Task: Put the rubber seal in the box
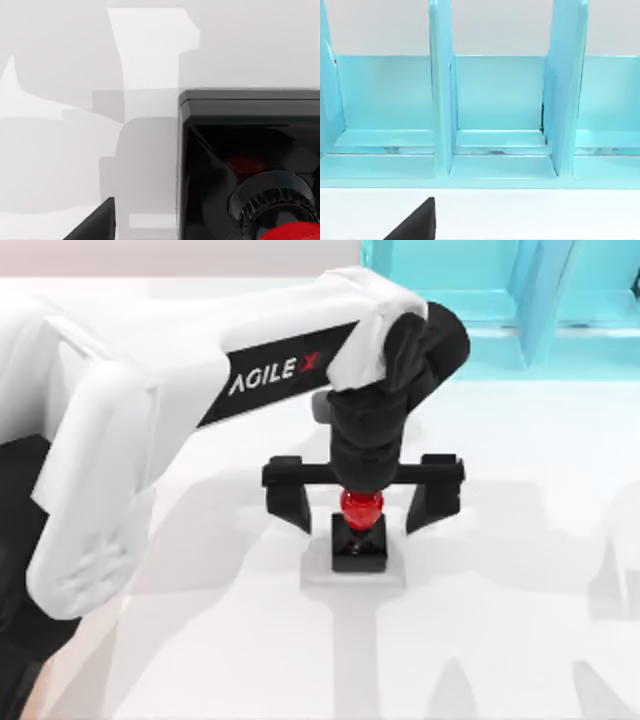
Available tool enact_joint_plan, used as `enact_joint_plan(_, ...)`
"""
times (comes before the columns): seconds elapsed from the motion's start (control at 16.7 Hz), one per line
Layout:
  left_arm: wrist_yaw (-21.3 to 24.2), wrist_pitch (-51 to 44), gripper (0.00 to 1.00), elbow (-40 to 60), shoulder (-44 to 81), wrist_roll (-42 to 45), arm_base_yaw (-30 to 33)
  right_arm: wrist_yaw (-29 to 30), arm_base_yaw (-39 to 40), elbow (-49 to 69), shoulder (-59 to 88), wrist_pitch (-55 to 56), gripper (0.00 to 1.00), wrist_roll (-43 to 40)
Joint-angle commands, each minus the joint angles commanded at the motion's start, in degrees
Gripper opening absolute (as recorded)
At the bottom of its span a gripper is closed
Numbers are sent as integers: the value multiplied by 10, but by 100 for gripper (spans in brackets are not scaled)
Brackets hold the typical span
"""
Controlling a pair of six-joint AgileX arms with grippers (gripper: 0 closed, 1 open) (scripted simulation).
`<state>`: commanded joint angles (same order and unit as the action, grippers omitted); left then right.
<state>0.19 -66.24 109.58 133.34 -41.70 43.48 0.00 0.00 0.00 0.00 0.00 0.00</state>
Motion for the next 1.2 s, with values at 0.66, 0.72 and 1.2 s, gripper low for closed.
enact_joint_plan(0.66, 0, 0, 40, 0, 0, 0, 0, 0, 0, 0, 0, 0, 100, 0)
enact_joint_plan(0.72, 0, 0, 32, 0, 0, 0, 0, 0, 0, 0, 0, 0, 100, 0)
enact_joint_plan(1.2, 0, 0, 0, 0, 0, 0, 0, 0, 0, 0, 0, 0, 100, 0)
